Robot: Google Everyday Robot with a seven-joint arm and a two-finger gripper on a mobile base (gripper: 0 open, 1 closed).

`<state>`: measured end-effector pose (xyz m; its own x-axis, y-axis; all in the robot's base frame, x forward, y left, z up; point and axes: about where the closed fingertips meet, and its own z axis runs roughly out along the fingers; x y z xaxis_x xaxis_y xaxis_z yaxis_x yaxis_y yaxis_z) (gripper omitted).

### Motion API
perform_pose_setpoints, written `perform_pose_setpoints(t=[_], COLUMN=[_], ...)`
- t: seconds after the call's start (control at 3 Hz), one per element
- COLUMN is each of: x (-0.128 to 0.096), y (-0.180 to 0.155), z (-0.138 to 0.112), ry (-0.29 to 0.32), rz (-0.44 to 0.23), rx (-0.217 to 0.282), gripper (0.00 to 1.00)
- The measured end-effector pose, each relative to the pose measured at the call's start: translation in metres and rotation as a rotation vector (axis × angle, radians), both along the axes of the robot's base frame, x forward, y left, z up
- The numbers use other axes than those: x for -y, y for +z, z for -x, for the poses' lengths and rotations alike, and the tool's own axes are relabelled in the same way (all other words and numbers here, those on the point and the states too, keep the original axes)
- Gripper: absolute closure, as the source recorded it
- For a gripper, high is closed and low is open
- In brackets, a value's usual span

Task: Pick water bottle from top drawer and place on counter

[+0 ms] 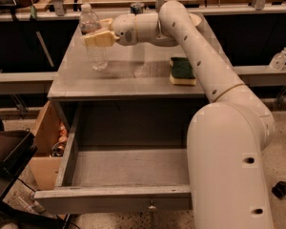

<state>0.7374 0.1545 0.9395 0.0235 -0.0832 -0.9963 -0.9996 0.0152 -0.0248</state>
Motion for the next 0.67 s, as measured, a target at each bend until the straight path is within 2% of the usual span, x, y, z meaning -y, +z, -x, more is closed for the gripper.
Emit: perform_pose_setpoints(t=[0.33, 0.67], x=[-0.0032, -0.0033], y=[-0.0004, -0.0004], z=[0.0009, 0.0009], ry=[0.005, 0.005], rz=[0.0, 0.0], rx=[-0.001, -0.001], gripper=[0.0, 0.0])
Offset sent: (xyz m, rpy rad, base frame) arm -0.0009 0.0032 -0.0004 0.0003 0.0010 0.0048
